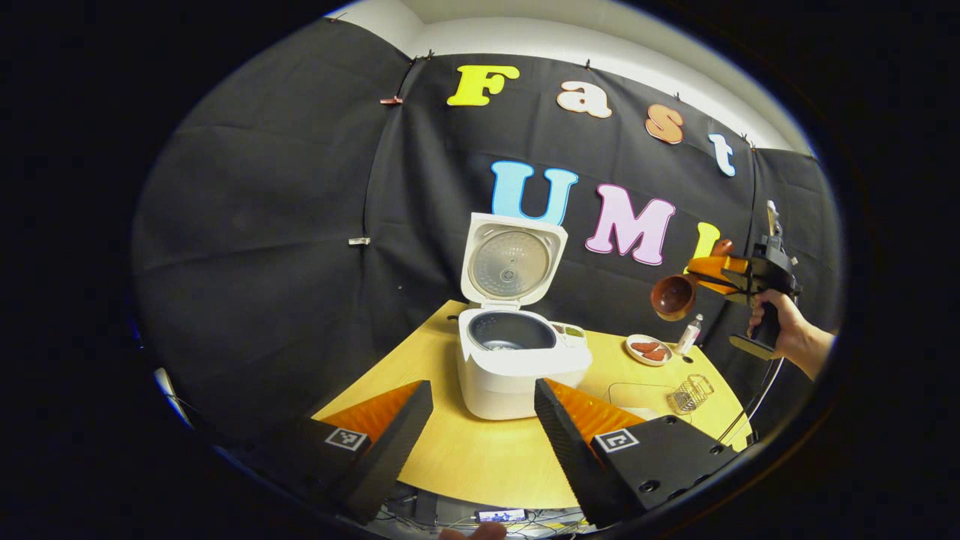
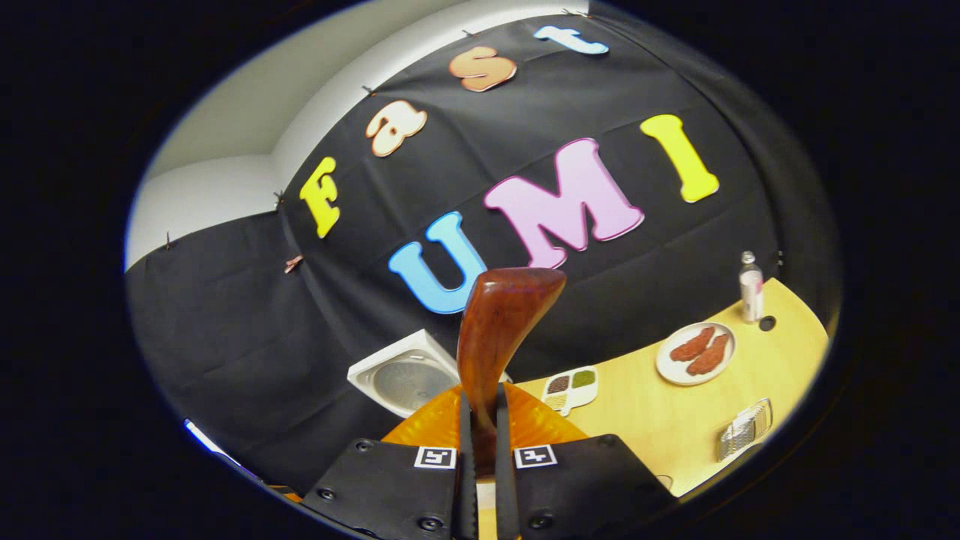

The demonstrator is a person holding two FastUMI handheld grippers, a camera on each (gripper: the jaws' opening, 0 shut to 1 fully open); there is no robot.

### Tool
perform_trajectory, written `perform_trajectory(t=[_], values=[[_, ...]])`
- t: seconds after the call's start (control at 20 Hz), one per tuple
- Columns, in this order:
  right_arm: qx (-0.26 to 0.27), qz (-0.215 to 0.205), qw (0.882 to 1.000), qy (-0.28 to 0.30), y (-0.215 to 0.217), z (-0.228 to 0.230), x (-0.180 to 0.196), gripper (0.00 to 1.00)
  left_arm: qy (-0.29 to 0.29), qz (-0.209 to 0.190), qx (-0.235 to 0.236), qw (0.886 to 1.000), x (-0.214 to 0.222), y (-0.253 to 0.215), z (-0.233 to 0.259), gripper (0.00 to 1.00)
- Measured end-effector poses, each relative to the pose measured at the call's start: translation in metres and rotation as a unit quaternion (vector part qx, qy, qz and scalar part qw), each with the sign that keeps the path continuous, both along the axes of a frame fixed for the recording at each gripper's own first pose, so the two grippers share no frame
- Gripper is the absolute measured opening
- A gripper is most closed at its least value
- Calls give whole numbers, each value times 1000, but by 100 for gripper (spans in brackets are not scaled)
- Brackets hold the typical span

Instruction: Close the left gripper, press the button to open the rice cooker; take a wooden spoon from the chopstick holder with the right hand, scoop a spoonful of rice and pour it into the rice cooker, then put the wooden spoon back into the chopstick holder.

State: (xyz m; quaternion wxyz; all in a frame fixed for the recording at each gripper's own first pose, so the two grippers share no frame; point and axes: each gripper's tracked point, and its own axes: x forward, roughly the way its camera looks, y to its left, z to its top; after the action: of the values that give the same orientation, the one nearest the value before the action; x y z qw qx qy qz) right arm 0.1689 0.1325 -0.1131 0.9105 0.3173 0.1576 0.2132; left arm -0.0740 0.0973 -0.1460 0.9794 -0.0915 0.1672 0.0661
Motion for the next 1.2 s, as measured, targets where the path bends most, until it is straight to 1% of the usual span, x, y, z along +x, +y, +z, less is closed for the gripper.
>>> perform_trajectory(t=[0.2,0.35,0.45,0.6,0.75,0.85,1.05,1.2], values=[[-9,-48,999,21,-72,-23,-3,14,0,-12,6,1000,7,-15,4,94],[-20,-76,997,29,-115,-37,-5,14,3,-13,-16,1000,11,-28,3,94],[-49,-87,995,30,-141,-54,-4,13,7,-10,-18,1000,12,-35,2,94],[-91,-104,990,41,-174,-77,-1,13,8,-9,-6,1000,15,-41,5,94],[-115,-116,985,58,-200,-107,3,14,13,-6,-3,1000,16,-46,6,94],[-117,-125,983,73,-213,-125,5,14,18,-2,-1,1000,15,-51,5,94],[-131,-137,978,86,-233,-159,15,14,26,6,4,1000,10,-59,5,94],[-143,-142,975,98,-242,-180,24,14,29,16,-2,999,7,-63,4,94]])
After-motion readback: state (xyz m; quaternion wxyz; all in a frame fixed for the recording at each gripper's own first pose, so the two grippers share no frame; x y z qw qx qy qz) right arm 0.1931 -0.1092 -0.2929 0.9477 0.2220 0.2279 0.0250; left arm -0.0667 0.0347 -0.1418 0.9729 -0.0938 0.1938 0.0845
